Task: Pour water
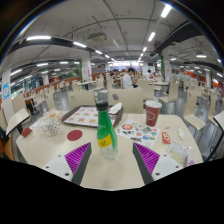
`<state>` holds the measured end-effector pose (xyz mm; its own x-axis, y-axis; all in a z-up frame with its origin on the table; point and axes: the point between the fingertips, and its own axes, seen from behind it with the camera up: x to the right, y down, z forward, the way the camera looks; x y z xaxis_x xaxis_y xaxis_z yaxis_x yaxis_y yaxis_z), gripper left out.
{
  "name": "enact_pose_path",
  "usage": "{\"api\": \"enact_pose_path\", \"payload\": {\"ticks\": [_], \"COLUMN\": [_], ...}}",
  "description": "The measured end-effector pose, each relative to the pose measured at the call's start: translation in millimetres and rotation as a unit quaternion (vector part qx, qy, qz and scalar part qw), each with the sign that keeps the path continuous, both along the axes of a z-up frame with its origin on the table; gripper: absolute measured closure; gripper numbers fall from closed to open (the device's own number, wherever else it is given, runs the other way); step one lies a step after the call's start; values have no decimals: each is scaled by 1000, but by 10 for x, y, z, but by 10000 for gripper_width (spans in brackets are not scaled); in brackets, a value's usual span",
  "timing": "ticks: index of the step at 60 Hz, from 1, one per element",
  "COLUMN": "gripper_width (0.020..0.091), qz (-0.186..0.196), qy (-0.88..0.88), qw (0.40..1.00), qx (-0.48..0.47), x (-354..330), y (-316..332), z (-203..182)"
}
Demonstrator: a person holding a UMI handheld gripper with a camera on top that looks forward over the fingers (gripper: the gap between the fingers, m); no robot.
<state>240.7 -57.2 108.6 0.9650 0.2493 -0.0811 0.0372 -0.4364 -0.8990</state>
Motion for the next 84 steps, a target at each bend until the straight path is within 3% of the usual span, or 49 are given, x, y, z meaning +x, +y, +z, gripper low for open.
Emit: {"api": "enact_pose_path", "payload": {"ticks": [13,15,16,18,19,26,28,38,46,54,61,74,84], "gripper_width": [264,324,377,566,579,588,587,734,734,736,736,735,736], "qz": [-59,-71,-77,-83,-89,-133,-133,-156,-152,-104,-40,83,116], "qy": [8,15,16,16,12,6,5,-34,-140,-320,-475,-739,-835], "qw": [997,995,995,994,993,987,986,983,974,937,877,665,531], "qx": [49,63,66,63,72,95,100,88,96,91,64,67,85], "x": [-309,-319,-320,-370,-360,-358,-408,-523,-803,-1303,-1773,-2296,-2398], "y": [789,922,981,1071,1111,1255,1267,1375,1351,1419,1515,1670,1761], "z": [-321,-327,-355,-442,-423,-401,-396,-386,-82,235,208,182,343]}}
